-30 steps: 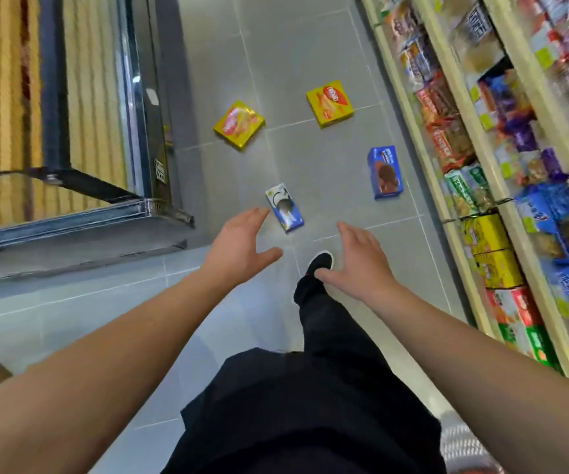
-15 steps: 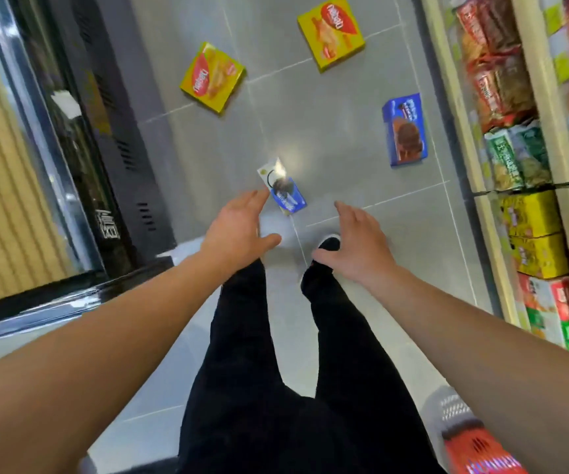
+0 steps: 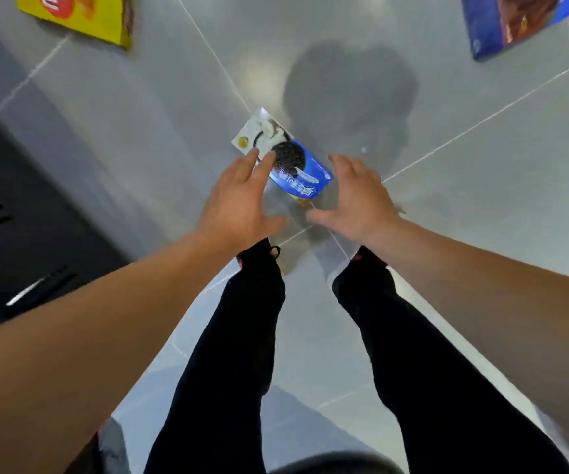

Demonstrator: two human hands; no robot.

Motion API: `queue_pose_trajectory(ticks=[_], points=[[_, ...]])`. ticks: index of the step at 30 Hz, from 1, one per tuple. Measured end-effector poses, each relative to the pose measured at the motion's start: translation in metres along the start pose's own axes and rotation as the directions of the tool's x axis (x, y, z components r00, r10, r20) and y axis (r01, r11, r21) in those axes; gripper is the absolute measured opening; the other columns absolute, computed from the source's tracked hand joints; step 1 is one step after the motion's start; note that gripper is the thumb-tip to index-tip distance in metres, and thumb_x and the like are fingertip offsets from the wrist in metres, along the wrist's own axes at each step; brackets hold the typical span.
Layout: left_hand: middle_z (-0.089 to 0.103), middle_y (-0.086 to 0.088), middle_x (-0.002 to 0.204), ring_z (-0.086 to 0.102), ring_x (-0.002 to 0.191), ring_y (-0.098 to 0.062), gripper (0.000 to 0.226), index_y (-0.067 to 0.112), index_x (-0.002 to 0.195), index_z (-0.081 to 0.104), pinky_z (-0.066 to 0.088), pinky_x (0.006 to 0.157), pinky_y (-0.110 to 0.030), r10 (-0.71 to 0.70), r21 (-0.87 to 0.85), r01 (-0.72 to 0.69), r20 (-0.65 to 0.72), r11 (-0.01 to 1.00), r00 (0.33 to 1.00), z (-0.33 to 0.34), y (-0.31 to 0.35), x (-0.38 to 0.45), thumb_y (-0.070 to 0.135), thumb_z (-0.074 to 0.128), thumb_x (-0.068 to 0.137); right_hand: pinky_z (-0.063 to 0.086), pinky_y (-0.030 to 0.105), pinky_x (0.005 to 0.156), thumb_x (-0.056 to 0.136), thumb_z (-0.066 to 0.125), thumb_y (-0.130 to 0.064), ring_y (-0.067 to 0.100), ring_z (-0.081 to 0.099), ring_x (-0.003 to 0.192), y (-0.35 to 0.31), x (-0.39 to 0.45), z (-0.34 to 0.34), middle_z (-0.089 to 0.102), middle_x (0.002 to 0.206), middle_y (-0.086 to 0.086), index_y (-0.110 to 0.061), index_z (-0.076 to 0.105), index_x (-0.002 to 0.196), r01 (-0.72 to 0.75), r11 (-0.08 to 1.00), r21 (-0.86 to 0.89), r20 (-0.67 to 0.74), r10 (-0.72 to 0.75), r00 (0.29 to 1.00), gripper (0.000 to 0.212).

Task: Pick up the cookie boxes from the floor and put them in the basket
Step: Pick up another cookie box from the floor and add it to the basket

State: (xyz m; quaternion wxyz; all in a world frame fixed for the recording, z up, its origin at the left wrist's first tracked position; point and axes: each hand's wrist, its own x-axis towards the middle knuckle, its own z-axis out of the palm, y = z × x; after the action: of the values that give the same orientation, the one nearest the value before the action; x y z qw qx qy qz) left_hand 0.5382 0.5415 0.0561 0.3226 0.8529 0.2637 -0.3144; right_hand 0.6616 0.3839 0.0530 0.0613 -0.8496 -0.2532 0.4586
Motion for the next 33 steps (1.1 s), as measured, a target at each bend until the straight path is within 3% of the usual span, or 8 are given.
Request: queue_pose_trajectory(ticks=[4,8,12,16,21,26,33], points=[[0.008,-0.008,0.160,0.010,0.146,-0.034,0.113,0.025,0.151,0.016,0.017,0.117,-0.048,0.080,0.184,-0.076,-0.017,0.980,0.997,0.045,-0.048,0.065,0.044,0.080,0.061,0.033,0.041,0.105,0.067,0.079,-0.048,0.035,0.039,0.128,0.016,0.060,0.064,0.039,0.143,0.011,-0.012,0.028,0.147,-0.040,0.999,-0.024,-0.019,0.040,0.999,0.101],[-0.002,-0.005,0.161,-0.002,0.146,-0.036,0.116,0.034,0.150,0.006,0.004,0.115,-0.057,0.203,0.459,-0.153,-0.061,0.875,0.977,0.078,-0.074,0.126,0.037,0.080,0.061,0.034,0.045,0.108,0.057,0.077,-0.056,0.034,0.038,0.132,0.032,0.109,0.129,0.034,0.148,0.010,-0.013,0.019,0.151,-0.014,0.984,-0.178,-0.113,-0.006,0.994,0.118],[-0.005,-0.006,0.161,-0.004,0.146,-0.038,0.101,0.036,0.149,0.008,0.006,0.113,-0.062,0.266,0.500,-0.169,-0.128,0.849,0.955,0.095,-0.090,0.174,0.032,0.072,0.072,0.032,0.047,0.110,0.052,0.083,-0.051,0.034,0.035,0.134,0.032,0.129,0.168,0.028,0.152,0.010,-0.011,0.010,0.153,-0.038,0.975,-0.217,-0.193,-0.004,0.981,0.131],[0.004,-0.008,0.160,0.006,0.144,-0.041,0.100,0.035,0.147,0.015,0.019,0.110,-0.062,0.222,0.447,-0.152,-0.108,0.881,0.969,0.108,-0.091,0.179,0.032,0.075,0.068,0.037,0.047,0.105,0.055,0.083,-0.037,0.035,0.042,0.125,0.046,0.131,0.172,0.034,0.149,0.009,-0.012,0.016,0.153,-0.017,0.972,-0.233,-0.205,-0.032,0.978,0.121],[0.010,-0.010,0.156,0.010,0.142,-0.042,0.116,0.031,0.145,0.018,0.027,0.108,-0.057,0.078,0.361,-0.052,-0.058,0.931,0.995,0.087,-0.066,0.149,0.036,0.085,0.050,0.028,0.042,0.108,0.061,0.078,-0.030,0.032,0.034,0.129,0.055,0.114,0.124,0.030,0.151,0.004,-0.021,0.016,0.153,0.098,0.963,-0.249,-0.076,-0.121,0.990,0.111],[0.016,-0.009,0.153,0.014,0.139,-0.047,0.118,0.029,0.145,0.020,0.030,0.105,-0.062,0.049,0.294,-0.044,-0.009,0.955,0.999,0.026,-0.006,0.079,0.045,0.083,0.047,0.027,0.041,0.112,0.064,0.078,-0.047,0.030,0.033,0.134,0.042,0.036,0.036,0.028,0.152,0.002,-0.024,0.016,0.153,0.179,0.947,-0.267,0.004,-0.185,0.983,0.111],[0.030,-0.013,0.140,0.037,0.123,-0.043,0.123,0.023,0.141,0.032,0.041,0.100,-0.051,0.065,0.199,-0.049,-0.075,0.979,0.995,-0.099,0.100,-0.066,0.073,0.055,0.032,0.020,0.041,0.117,0.067,0.074,-0.037,0.031,0.020,0.143,0.011,-0.127,-0.120,0.016,0.158,0.006,-0.024,0.020,0.153,0.250,0.936,-0.247,-0.014,-0.261,0.965,0.103]])
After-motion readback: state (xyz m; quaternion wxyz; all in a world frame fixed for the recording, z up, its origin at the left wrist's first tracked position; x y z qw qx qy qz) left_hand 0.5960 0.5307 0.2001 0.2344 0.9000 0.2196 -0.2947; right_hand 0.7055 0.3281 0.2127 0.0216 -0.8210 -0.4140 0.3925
